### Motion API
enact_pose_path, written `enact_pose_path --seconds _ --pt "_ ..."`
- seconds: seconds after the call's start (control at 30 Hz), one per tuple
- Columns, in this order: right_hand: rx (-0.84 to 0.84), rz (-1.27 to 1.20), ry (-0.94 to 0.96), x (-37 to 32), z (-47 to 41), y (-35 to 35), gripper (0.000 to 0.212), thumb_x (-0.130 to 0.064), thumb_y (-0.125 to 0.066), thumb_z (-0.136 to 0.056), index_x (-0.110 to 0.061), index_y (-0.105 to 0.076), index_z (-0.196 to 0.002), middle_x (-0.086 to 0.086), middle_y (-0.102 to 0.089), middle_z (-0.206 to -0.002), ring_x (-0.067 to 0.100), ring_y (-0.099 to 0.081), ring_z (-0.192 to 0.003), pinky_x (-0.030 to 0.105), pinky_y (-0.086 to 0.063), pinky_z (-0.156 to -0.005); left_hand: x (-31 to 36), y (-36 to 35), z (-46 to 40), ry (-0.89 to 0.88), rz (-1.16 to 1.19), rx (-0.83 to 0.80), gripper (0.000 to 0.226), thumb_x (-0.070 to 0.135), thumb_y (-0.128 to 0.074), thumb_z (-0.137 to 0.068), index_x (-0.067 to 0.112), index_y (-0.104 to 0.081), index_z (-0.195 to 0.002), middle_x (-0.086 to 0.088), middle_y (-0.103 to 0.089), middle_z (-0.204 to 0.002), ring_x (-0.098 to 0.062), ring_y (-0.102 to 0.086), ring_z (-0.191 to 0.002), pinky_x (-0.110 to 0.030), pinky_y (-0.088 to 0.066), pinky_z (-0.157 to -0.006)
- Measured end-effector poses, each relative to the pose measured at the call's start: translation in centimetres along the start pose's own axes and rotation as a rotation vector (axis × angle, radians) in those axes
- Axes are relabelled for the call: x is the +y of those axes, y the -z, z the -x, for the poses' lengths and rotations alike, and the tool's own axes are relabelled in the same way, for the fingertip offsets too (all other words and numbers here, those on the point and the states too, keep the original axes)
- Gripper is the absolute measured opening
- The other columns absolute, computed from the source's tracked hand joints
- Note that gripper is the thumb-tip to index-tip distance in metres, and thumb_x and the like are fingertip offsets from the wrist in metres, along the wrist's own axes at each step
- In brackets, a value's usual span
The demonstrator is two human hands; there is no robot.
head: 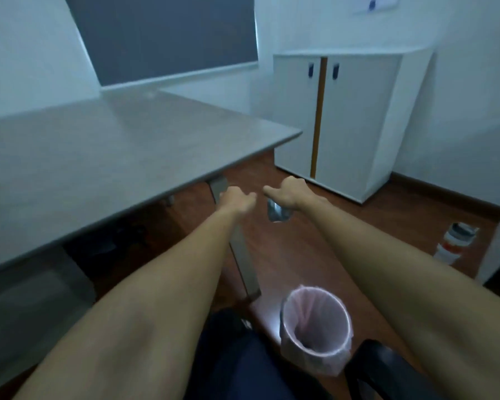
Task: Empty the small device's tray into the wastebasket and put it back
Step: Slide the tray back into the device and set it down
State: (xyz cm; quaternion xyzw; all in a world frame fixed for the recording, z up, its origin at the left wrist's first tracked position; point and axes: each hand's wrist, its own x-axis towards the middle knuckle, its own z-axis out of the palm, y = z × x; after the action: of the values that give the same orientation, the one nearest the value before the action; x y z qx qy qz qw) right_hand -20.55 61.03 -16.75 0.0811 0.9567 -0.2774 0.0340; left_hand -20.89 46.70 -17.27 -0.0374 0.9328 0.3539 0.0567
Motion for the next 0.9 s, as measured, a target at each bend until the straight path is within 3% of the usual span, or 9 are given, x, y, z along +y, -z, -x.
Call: enact_pose_path --seconds 0.07,0.13,0.2,0.33,0.47,0.53,0.67,0.77,0.9 --pt "0.032 -0.037 0.046 -3.7 1.1 2.0 0.065 -0.057 -0.046 -0.093 0.003 -0.072 -0.098 0.028 -0.069 -0.115 0.039 -0.065 -0.108 0.033 -0.045 -0.072 1.0 4.4 1.0 -0.039 -0.038 0.067 0.052 0.041 -0.047 -0.092 0.003 -0.064 -0.122 -0.019 -0.061 -0.132 -0.034 -0.054 -0.125 -0.033 -0.045 -0.098" --pt "0.059 -0.064 0.125 -7.8 2.4 3.5 0.057 -0.053 -0.044 -0.097 -0.005 -0.073 -0.095 0.028 -0.070 -0.117 0.039 -0.065 -0.111 0.037 -0.049 -0.083 1.5 9.0 2.4 -0.070 -0.042 0.134 0.048 0.038 -0.048 -0.092 0.002 -0.065 -0.119 -0.020 -0.064 -0.127 -0.037 -0.059 -0.117 -0.035 -0.050 -0.092" --pt "0.062 -0.091 0.160 -11.3 3.2 4.4 0.062 -0.055 -0.036 -0.100 -0.005 -0.069 -0.083 0.027 -0.072 -0.110 0.037 -0.068 -0.107 0.035 -0.048 -0.090 1.6 12.8 3.4 -0.075 -0.006 0.174 0.043 0.034 -0.050 -0.092 0.002 -0.064 -0.117 -0.021 -0.065 -0.123 -0.039 -0.062 -0.111 -0.040 -0.055 -0.089" --pt "0.068 -0.312 0.224 -19.0 4.4 4.8 0.062 -0.054 -0.050 -0.092 0.005 -0.069 -0.092 0.020 -0.069 -0.079 0.033 -0.068 -0.066 0.030 -0.053 -0.057 -0.2 20.8 6.0 -0.027 0.113 0.279 0.044 0.033 -0.053 -0.091 0.002 -0.059 -0.122 -0.018 -0.064 -0.117 -0.033 -0.065 -0.099 -0.042 -0.061 -0.075" --pt "-0.006 -0.551 0.304 -25.6 5.8 3.6 0.051 -0.045 -0.063 -0.082 0.003 -0.064 -0.100 0.022 -0.070 -0.098 0.038 -0.073 -0.084 0.047 -0.063 -0.073 -3.6 27.6 8.5 0.002 0.021 0.488 0.044 0.036 -0.055 -0.086 0.004 -0.065 -0.115 -0.014 -0.065 -0.119 -0.035 -0.064 -0.102 -0.043 -0.060 -0.080" --pt "-0.061 -0.622 0.338 -28.4 6.5 2.0 0.044 -0.039 -0.066 -0.084 0.000 -0.063 -0.102 0.020 -0.068 -0.103 0.037 -0.073 -0.088 0.047 -0.063 -0.075 -6.5 30.1 9.8 0.048 -0.040 0.594 0.045 0.038 -0.056 -0.085 0.005 -0.065 -0.114 -0.015 -0.066 -0.121 -0.036 -0.062 -0.108 -0.039 -0.055 -0.089" --pt "-0.189 -0.687 0.401 -33.2 7.5 -2.2 0.051 -0.039 -0.068 -0.085 0.005 -0.066 -0.110 0.023 -0.071 -0.111 0.037 -0.073 -0.094 0.050 -0.062 -0.079 -13.2 33.6 12.4 0.177 -0.110 0.808 0.049 0.038 -0.060 -0.082 0.009 -0.058 -0.122 -0.015 -0.057 -0.130 -0.034 -0.053 -0.120 -0.038 -0.045 -0.094" --pt "-0.242 -0.706 0.435 -35.8 8.1 -5.3 0.042 -0.042 -0.067 -0.087 -0.003 -0.065 -0.102 0.019 -0.070 -0.109 0.034 -0.072 -0.098 0.045 -0.062 -0.081 -17.6 35.0 13.9 0.270 -0.140 0.926 0.064 0.043 -0.065 -0.077 0.018 -0.050 -0.134 -0.013 -0.048 -0.138 -0.033 -0.047 -0.127 -0.041 -0.044 -0.097" --pt "-0.281 -0.801 0.446 -38.4 8.4 -8.9 0.038 -0.043 -0.069 -0.086 -0.005 -0.066 -0.091 0.016 -0.069 -0.100 0.029 -0.071 -0.089 0.037 -0.062 -0.071 -22.6 35.2 14.6 0.330 -0.071 0.916 0.072 0.047 -0.072 -0.073 0.030 -0.046 -0.138 -0.013 -0.045 -0.137 -0.033 -0.048 -0.125 -0.038 -0.042 -0.098"
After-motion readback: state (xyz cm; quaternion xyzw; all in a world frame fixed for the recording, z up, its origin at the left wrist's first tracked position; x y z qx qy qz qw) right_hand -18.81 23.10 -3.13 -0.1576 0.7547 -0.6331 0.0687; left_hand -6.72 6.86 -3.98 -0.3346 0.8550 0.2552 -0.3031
